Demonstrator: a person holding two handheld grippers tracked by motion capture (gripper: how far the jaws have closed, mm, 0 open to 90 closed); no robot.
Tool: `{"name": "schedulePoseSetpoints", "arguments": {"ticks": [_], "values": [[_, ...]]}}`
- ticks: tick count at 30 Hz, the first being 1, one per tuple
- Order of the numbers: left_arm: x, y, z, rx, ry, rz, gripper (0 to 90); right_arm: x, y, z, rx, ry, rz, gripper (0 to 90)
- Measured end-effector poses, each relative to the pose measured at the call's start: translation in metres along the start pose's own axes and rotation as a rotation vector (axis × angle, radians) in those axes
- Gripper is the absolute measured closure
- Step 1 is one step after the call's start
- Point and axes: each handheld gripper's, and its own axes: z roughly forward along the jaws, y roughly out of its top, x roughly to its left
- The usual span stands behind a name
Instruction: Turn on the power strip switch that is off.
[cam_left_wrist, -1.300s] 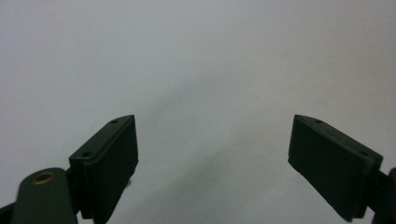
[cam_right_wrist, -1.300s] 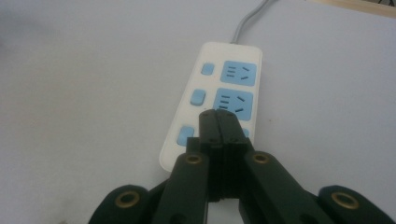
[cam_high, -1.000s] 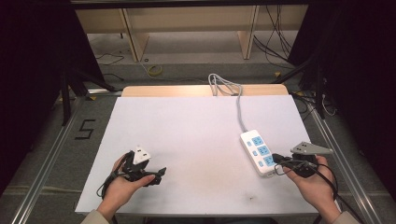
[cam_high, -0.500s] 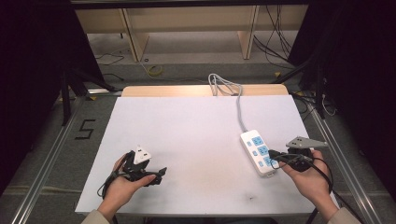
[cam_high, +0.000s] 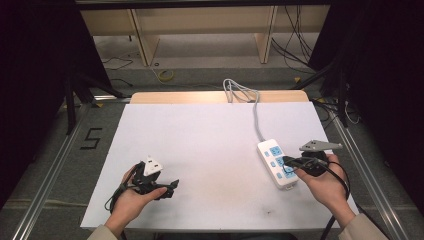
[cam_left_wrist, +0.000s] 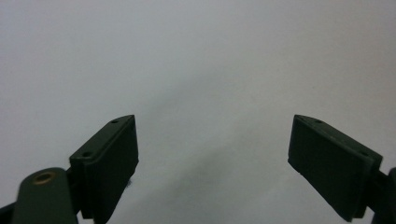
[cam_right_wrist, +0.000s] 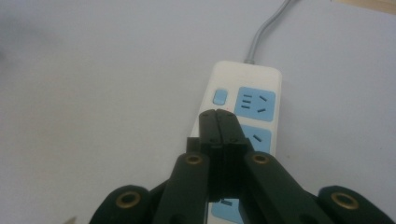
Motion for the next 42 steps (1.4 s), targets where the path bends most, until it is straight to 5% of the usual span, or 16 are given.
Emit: {"name": "schedulePoseSetpoints", "arguments": {"ticks": [42], "values": [[0.0,0.0,0.001,0.002,-0.007,-0.004,15.8,-0.001,0.026,0.025,0.115,-0.001,0.007,90.0]]}}
